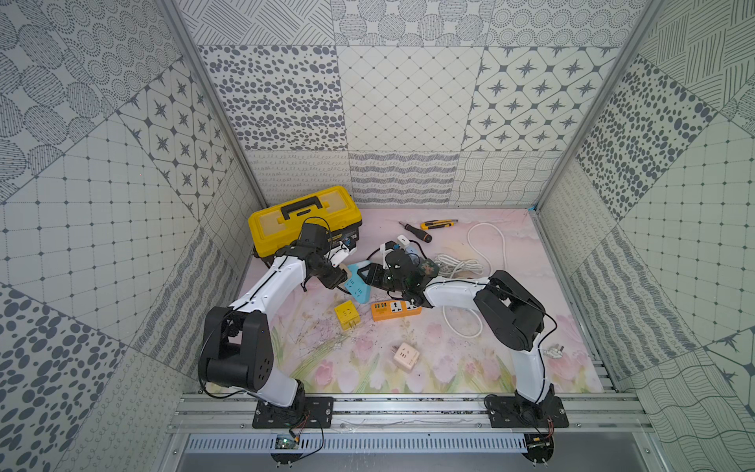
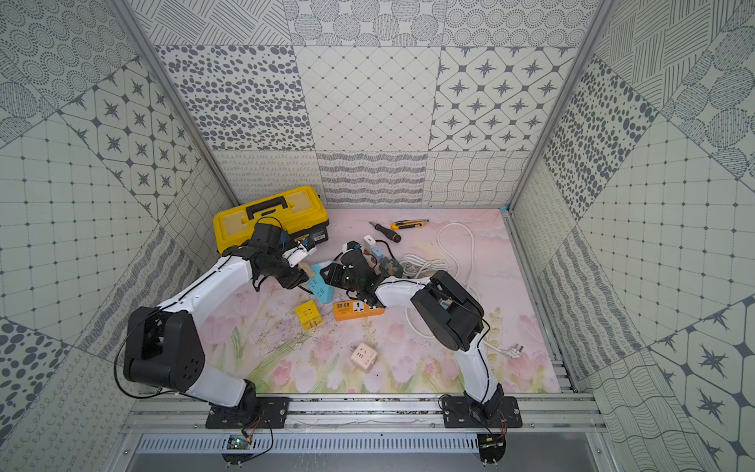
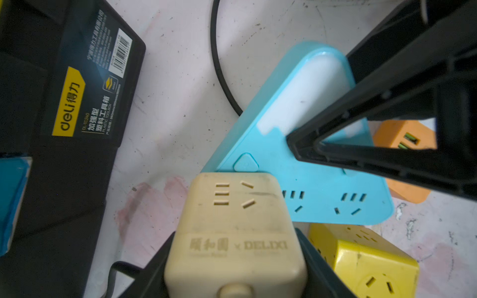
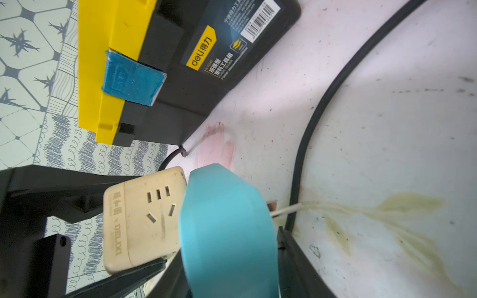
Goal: Pull the plug off the socket
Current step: Remove the plug from the socket.
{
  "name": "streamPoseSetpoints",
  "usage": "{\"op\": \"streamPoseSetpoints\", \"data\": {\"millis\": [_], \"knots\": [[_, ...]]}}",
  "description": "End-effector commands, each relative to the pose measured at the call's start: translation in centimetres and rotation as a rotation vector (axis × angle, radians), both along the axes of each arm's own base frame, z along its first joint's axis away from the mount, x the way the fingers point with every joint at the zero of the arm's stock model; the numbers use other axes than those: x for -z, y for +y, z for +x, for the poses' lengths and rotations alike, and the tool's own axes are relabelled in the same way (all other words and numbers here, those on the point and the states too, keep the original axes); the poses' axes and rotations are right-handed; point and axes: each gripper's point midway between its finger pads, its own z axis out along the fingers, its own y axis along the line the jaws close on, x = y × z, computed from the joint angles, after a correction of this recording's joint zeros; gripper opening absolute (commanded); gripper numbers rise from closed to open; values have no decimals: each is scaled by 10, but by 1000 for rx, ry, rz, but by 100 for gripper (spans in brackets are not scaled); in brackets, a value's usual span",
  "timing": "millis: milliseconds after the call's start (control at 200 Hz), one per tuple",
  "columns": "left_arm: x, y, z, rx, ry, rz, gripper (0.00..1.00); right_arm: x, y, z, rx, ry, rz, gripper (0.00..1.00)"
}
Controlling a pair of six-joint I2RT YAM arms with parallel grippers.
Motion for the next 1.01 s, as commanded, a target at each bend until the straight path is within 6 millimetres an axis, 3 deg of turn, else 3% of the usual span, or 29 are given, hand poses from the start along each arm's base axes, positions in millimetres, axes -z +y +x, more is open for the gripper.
{"op": "streamPoseSetpoints", "data": {"millis": [0, 80, 130, 255, 355, 415, 495, 585, 640, 730, 811, 866, 951, 1001], "knots": [[-31, -64, -32, 149, 123, -349, 0, 106, -67, 0, 159, 140, -353, 0], [-58, -57, -17, 59, 112, -535, 0, 107, -70, 0, 163, 132, -364, 0], [-64, -56, -15, 72, 93, -553, 0, 108, -71, 0, 165, 131, -367, 0], [-29, -70, -42, 287, 75, -251, 0, 110, -70, 0, 162, 138, -365, 0], [-18, -73, -55, 359, 53, -235, 0, 111, -71, 1, 167, 141, -357, 0], [-33, -66, -45, 274, 33, -347, 0, 112, -73, 1, 169, 136, -367, 0], [-69, -54, -29, 157, 39, -559, 0, 116, -79, 0, 178, 130, -395, 0], [-83, -59, -32, 186, 28, -564, 0, 123, -82, 0, 181, 143, -391, 0], [-71, -65, -40, 244, 25, -455, 0, 124, -80, 0, 179, 148, -380, 0], [-21, -66, -59, 375, 61, -162, 0, 122, -77, 2, 182, 151, -363, 0], [-1, -64, -66, 388, 94, -95, 0, 120, -76, 3, 186, 148, -361, 0], [-11, -66, -59, 297, 108, -196, 0, 120, -79, 3, 192, 146, -368, 0], [-55, -73, -43, 143, 170, -560, 0, 121, -81, 4, 197, 146, -373, 0], [-70, -73, -36, 115, 151, -662, 0, 122, -84, 4, 207, 149, -376, 0]]}}
